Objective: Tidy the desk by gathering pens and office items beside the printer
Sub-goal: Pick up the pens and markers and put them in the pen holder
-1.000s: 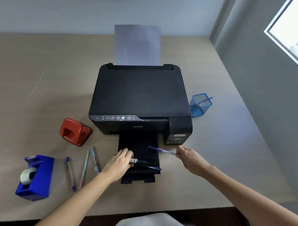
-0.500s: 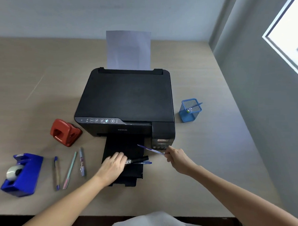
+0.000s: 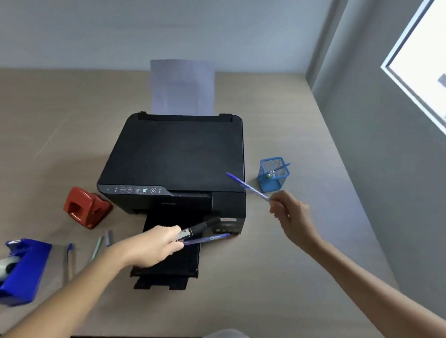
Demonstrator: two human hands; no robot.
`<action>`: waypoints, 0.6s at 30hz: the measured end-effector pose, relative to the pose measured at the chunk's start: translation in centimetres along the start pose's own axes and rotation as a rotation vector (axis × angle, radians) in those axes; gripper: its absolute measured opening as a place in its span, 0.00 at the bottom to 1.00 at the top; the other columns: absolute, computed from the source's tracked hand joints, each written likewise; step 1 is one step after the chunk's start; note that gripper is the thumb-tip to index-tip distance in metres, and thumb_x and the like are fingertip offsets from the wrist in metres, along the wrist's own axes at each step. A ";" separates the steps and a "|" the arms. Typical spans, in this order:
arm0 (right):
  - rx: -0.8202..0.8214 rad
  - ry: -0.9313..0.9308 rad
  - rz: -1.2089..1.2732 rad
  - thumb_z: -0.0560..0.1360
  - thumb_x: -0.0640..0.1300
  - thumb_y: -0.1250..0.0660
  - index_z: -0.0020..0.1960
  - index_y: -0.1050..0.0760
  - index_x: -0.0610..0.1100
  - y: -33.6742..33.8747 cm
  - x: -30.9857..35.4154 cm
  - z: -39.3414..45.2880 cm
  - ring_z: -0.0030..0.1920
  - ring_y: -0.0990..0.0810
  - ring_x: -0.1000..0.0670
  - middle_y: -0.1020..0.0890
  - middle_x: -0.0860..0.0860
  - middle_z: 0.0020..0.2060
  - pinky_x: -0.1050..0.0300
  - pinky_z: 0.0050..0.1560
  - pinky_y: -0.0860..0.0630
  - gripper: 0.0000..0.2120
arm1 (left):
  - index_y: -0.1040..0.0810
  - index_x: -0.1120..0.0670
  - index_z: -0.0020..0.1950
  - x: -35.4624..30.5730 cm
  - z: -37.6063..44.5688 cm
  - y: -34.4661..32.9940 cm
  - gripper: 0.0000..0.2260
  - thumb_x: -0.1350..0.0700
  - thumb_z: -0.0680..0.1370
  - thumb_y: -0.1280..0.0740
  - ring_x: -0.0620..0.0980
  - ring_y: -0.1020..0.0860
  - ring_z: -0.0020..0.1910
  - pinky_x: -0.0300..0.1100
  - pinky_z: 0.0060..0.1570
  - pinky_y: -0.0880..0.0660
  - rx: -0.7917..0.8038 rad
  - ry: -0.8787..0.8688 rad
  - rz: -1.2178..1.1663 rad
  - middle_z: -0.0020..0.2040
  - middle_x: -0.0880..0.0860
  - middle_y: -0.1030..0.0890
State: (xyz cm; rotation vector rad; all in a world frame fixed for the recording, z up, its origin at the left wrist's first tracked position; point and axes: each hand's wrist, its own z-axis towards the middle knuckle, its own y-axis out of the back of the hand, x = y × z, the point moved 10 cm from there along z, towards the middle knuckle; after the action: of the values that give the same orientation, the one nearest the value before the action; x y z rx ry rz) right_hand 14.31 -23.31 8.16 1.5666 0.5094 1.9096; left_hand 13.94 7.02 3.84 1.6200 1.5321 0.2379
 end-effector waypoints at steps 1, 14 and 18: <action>-0.076 -0.052 -0.004 0.77 0.34 0.38 0.42 0.25 0.42 1.9 -1.4 0.8 0.29 0.25 0.52 0.23 0.53 0.28 0.66 0.32 0.31 0.07 | 0.33 0.50 0.39 -1.7 -0.5 1.8 0.12 0.47 0.81 0.41 0.45 0.30 0.32 0.41 0.36 0.32 0.003 -0.043 -0.014 0.36 0.46 0.26; -0.269 -0.197 -0.211 0.76 0.36 0.37 0.42 0.24 0.37 7.5 -9.5 8.8 0.34 0.26 0.40 0.18 0.40 0.35 0.55 0.37 0.37 0.06 | 0.32 0.60 0.67 -19.2 17.1 10.4 0.14 0.61 0.81 0.44 0.56 0.25 0.40 0.45 0.34 0.33 -0.171 0.008 0.133 0.50 0.60 0.24; -0.172 -0.148 -0.246 0.75 0.36 0.36 0.41 0.24 0.36 5.8 -10.0 10.7 0.37 0.22 0.38 0.17 0.39 0.38 0.51 0.38 0.30 0.05 | 0.25 0.65 0.63 -20.6 20.6 10.5 0.13 0.66 0.79 0.40 0.56 0.25 0.34 0.43 0.27 0.32 -0.080 0.132 0.306 0.59 0.65 0.19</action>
State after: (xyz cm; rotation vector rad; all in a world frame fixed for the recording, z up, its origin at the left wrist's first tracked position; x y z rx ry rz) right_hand 24.63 -35.16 6.95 1.4483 0.4389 1.5967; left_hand 30.48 -19.03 7.05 1.7999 1.3465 0.5762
